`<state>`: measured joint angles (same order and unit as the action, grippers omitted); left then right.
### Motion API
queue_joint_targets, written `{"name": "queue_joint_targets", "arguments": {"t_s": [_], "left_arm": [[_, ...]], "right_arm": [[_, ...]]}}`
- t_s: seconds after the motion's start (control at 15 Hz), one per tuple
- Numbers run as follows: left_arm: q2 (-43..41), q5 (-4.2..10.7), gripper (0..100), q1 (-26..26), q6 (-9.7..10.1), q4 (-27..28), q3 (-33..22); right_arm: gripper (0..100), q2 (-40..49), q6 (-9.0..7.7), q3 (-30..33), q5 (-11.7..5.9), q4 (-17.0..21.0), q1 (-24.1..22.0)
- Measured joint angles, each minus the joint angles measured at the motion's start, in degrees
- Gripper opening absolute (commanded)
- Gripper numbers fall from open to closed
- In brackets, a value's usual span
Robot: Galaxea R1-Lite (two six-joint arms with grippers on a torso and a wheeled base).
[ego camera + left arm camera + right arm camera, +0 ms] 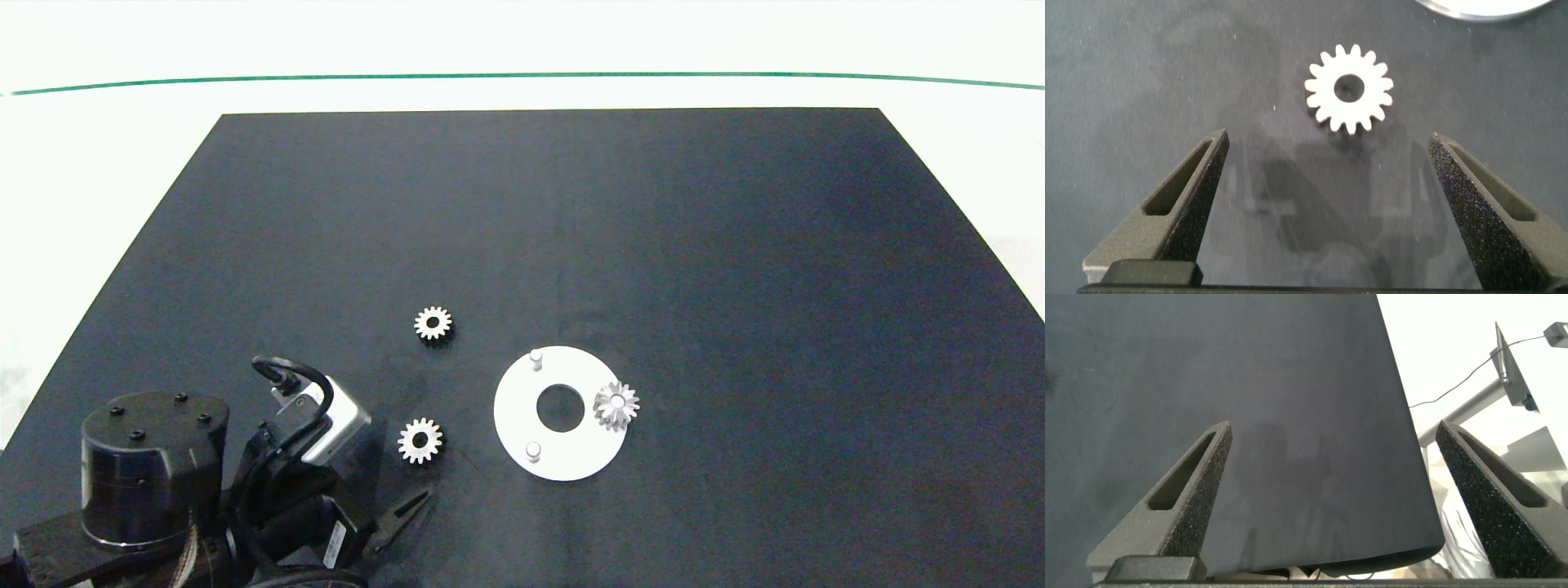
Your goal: Install three planetary gears onto the carrier pins
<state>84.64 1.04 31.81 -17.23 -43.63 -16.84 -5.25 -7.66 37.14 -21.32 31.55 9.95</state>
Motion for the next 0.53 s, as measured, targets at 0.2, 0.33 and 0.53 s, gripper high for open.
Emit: {"name": "queue_joint_targets", "arguments": {"t_s": [0.2, 0.33, 0.53], "left_arm": [[3.17, 0.33, 100, 0.09, 0.02, -3.58, -0.88], [5.16, 0.91, 99, 0.74, 0.06, -5.95, -1.18], [6.49, 0.98, 93, 1.46, 0.20, -6.34, -1.44]], "right_arm": [[100, 0.00, 0.27, -0.13, 0.00, 0.00, -0.04], [100, 0.00, 0.27, -0.29, 0.00, 0.00, -0.04], [100, -0.01, 0.27, -0.32, 0.00, 0.00, -0.04]]}}
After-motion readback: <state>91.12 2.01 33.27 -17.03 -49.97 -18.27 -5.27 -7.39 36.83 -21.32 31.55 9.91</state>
